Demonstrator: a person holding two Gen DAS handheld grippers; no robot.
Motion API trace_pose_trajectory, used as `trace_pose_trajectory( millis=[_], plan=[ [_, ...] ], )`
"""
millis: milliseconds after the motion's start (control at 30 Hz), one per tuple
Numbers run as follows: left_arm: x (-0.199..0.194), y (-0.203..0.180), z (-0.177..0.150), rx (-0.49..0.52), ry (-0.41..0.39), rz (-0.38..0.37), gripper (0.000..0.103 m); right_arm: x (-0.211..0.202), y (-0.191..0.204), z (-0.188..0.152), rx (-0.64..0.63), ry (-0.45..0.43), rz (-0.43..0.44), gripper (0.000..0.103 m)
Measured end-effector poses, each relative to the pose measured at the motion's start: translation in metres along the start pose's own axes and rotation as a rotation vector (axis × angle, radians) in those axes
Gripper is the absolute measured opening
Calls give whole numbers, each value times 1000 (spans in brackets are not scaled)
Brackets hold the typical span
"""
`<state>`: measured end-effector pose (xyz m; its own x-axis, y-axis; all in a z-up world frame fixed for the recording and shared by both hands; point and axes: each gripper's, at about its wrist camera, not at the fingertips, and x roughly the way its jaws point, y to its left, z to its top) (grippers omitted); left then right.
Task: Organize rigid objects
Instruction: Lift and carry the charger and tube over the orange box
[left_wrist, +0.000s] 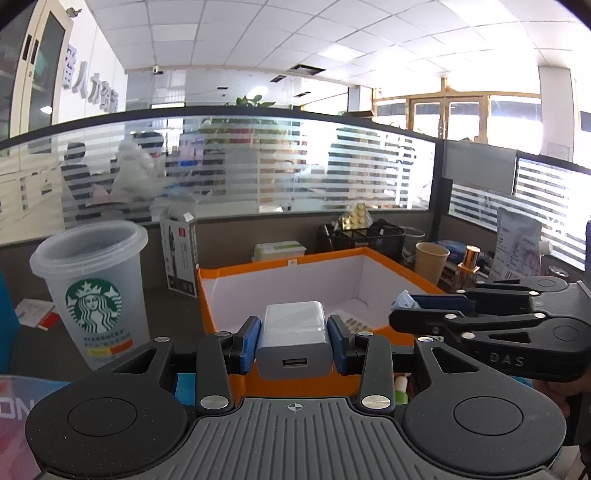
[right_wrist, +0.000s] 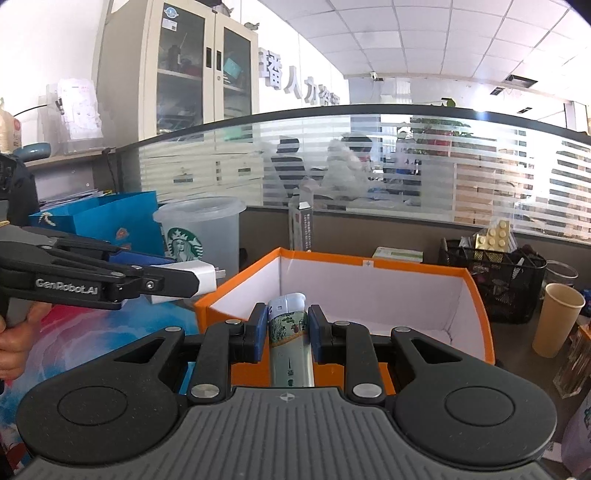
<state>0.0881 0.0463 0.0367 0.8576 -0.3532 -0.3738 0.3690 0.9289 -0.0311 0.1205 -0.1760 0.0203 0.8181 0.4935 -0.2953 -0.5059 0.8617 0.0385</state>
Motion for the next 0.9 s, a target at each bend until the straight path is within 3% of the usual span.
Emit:
trace_pose_trajectory(
  millis=[467,900],
  plan=[
    [20,4,33,-2,-44,-11,37,34,-18,39,-21,-3,-53,22],
    [55,10,46,-18,-18,-12,37,59,-34,50,-3,20,-79,22]
  ],
)
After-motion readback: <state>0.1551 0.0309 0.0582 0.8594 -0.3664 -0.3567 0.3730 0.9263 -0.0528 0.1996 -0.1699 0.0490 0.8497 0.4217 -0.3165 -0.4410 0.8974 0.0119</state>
